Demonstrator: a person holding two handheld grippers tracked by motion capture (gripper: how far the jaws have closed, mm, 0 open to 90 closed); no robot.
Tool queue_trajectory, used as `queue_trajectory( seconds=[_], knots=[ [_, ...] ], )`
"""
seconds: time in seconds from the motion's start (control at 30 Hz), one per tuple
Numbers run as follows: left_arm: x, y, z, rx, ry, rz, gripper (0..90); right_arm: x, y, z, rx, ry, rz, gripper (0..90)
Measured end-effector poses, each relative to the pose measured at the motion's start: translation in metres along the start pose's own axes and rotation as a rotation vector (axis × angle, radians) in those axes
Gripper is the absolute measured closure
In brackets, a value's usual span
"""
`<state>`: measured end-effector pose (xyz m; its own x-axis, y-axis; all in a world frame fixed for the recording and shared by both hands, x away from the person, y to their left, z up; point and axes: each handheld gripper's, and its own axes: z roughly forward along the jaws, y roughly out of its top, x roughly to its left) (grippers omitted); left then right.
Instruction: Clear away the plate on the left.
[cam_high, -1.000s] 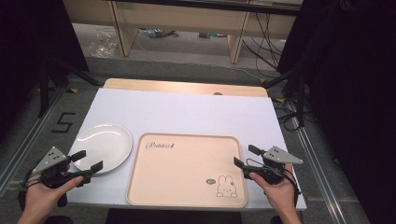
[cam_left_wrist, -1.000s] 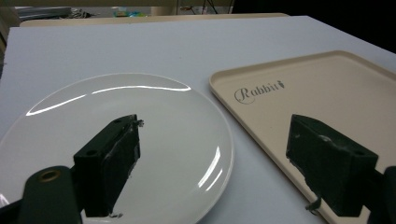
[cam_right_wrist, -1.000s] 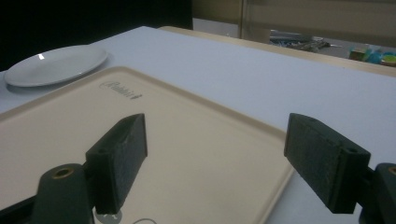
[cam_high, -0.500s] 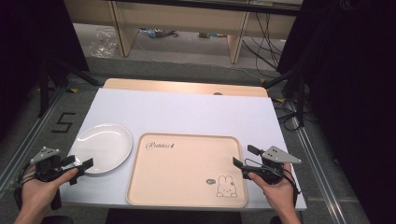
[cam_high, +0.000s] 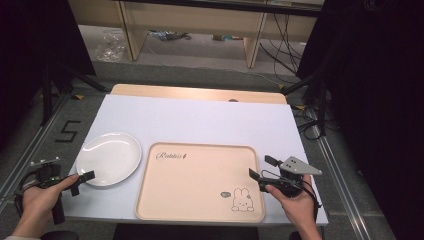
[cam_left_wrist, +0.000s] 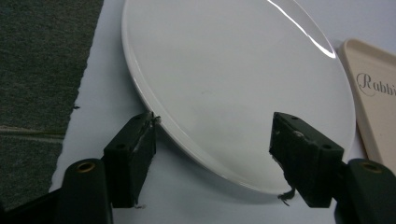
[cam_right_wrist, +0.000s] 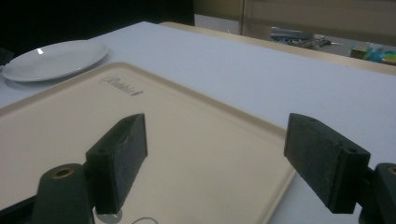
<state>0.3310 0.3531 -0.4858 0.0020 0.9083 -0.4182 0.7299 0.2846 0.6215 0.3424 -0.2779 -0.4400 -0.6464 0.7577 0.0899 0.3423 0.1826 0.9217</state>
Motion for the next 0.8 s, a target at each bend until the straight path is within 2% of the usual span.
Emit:
queue_trajectory(
  seconds=[0.07, 0.13, 0.2, 0.3, 0.33, 0.37, 0.4, 0.43, 0.47, 0.53, 0.6, 0.63, 0.7, 0.8],
  knots=[
    [0.003, 0.002, 0.001, 0.001, -0.001, -0.01, 33.4, 0.0, 0.0, 0.0, 0.004, 0.002, 0.004, 22.3],
    [0.008, 0.002, 0.004, 0.017, -0.015, -0.051, 34.2, 0.001, 0.0, 0.0, 0.007, 0.0, 0.0, 22.3],
    [0.01, 0.004, 0.005, 0.01, -0.027, -0.074, 35.6, 0.001, 0.0, 0.0, 0.007, 0.0, 0.001, 22.3],
    [0.012, 0.005, 0.006, 0.015, -0.03, -0.073, 37.3, 0.0, 0.0, 0.0, 0.002, -0.004, -0.009, 22.3],
    [0.013, 0.006, 0.007, 0.005, -0.046, -0.11, 38.2, -0.002, 0.0, 0.001, -0.004, -0.018, -0.042, 22.3],
    [0.013, 0.006, 0.007, 0.005, -0.046, -0.11, 39.9, -0.002, 0.0, 0.001, -0.004, -0.018, -0.042, 22.3],
    [0.017, 0.008, 0.008, 0.009, -0.056, -0.14, 41.9, -0.002, 0.0, 0.001, -0.002, -0.017, -0.043, 22.4],
    [0.017, 0.008, 0.008, 0.009, -0.056, -0.14, 43.4, -0.002, 0.0, 0.001, -0.002, -0.017, -0.043, 22.4],
    [0.019, 0.009, 0.008, 0.012, -0.06, -0.159, 43.4, -0.002, 0.0, 0.001, -0.002, -0.017, -0.044, 22.5],
    [0.023, 0.01, 0.009, 0.014, -0.063, -0.179, 50.3, -0.002, 0.0, 0.001, 0.0, -0.017, -0.045, 22.6],
    [0.024, 0.01, 0.009, 0.014, -0.064, -0.182, 52.4, -0.002, 0.0, 0.001, 0.001, -0.016, -0.045, 22.6],
    [0.027, 0.01, 0.009, 0.019, -0.053, -0.17, 61.5, -0.002, 0.001, 0.001, 0.001, -0.014, -0.045, 22.6],
    [0.028, 0.01, 0.009, 0.021, -0.042, -0.167, 67.7, -0.002, 0.0, 0.002, -0.005, -0.01, -0.042, 22.6],
    [0.029, 0.01, 0.009, 0.016, -0.046, -0.17, 69.7, 0.0, 0.0, 0.001, 0.015, -0.004, -0.021, 22.6]
  ],
)
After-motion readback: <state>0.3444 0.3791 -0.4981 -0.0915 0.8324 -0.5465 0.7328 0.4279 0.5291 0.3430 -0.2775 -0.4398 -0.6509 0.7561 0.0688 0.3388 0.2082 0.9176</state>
